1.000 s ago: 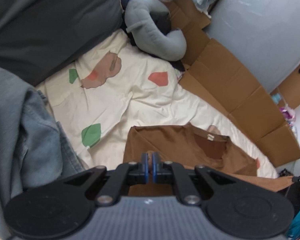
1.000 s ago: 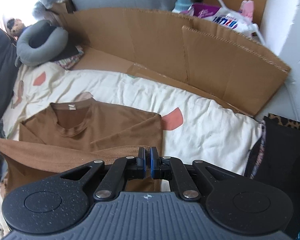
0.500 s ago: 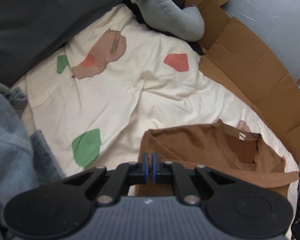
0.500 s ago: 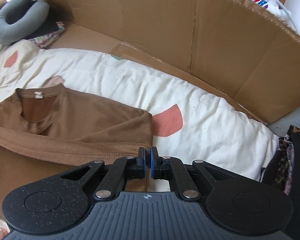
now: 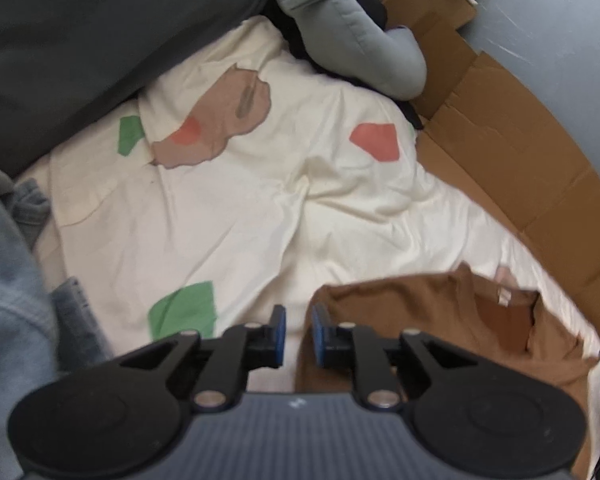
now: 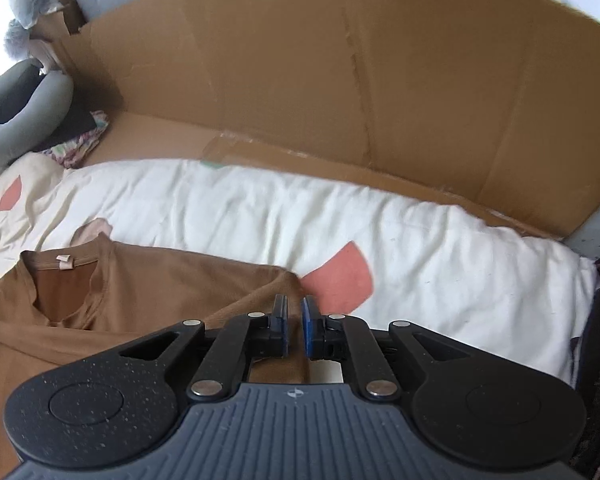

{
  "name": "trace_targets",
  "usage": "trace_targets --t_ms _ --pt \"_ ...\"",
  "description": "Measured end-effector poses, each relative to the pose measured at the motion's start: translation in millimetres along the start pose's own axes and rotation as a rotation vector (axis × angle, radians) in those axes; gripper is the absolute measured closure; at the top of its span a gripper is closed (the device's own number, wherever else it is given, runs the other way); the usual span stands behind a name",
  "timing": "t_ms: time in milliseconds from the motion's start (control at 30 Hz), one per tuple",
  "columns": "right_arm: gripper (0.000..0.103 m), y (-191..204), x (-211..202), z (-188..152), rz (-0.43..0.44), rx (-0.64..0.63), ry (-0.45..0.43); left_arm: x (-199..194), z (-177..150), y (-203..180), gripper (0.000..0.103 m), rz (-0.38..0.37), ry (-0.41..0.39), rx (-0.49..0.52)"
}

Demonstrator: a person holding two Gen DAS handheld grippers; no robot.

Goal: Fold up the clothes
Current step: 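Lay the hem down near the collar with both tools, then open both tools and release the hem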

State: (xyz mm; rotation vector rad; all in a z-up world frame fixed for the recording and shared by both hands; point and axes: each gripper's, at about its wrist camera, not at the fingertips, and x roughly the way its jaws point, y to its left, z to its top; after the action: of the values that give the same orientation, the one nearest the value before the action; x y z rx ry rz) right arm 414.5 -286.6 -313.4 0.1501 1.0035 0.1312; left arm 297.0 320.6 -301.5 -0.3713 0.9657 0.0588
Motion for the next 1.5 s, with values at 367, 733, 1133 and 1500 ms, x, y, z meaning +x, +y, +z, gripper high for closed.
trace_targets --t_ms 367,733,1133,1500 --pt "0.061 -4 -4 -24 0.020 -0.006 -0.027 -4 -31 -11 0.056 0.029 0.002 0.092" --pt "0.060 16 28 -42 -0.016 -0.121 0.040 35 -37 -24 0.055 0.094 0.053 0.169" --pt "0.060 22 43 -24 -0.032 -0.108 -0.022 46 -20 -38 0.055 0.057 -0.005 0.184" --pt "0.061 24 43 -18 -0.035 -0.152 -0.080 43 -16 -46 0.071 0.067 -0.073 0.206"
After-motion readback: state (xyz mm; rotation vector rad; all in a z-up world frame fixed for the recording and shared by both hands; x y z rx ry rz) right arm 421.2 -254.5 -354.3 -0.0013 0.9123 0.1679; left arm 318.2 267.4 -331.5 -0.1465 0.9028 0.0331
